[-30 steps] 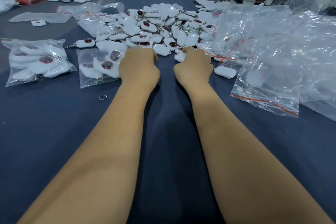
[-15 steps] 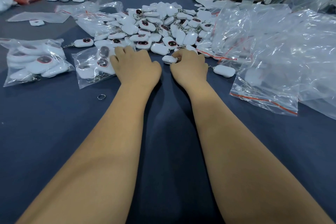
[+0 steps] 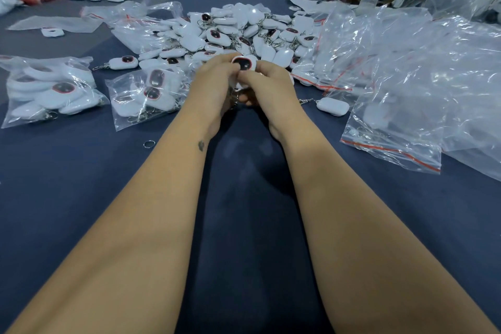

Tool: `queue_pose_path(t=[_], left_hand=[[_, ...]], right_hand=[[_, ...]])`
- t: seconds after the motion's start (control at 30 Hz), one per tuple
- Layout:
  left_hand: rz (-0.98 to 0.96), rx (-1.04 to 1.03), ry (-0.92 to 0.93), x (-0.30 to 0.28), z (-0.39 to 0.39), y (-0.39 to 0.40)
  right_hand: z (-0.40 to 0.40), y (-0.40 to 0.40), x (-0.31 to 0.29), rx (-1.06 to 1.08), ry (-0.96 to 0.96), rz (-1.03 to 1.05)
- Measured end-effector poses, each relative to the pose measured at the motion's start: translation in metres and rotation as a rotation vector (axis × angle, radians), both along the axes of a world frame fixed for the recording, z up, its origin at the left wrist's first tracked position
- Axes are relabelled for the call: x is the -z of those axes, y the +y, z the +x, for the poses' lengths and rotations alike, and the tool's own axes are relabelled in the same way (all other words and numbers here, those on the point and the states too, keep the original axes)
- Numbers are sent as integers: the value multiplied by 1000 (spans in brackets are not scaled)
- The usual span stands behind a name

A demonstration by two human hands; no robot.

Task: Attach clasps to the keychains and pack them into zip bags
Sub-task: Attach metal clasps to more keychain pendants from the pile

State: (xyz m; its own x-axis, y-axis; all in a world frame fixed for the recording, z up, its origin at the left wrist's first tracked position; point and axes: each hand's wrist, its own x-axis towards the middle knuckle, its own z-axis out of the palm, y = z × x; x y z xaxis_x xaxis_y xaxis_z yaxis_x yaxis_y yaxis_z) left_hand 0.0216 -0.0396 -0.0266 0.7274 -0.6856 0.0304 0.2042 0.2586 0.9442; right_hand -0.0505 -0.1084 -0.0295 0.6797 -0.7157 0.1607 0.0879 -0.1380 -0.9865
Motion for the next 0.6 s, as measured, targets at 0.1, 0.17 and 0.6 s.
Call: queue_pose_path(t=[0.1, 0.17, 0.6], left_hand=[[-13, 3, -20, 1, -4, 3], [-53, -10, 19, 1, -4, 3], [-68, 37, 105, 1, -3, -2]], right_hand=[[0, 0, 2, -5, -7, 25], [0, -1, 3, -1, -8, -4], [-2, -4, 1, -29, -38, 105]])
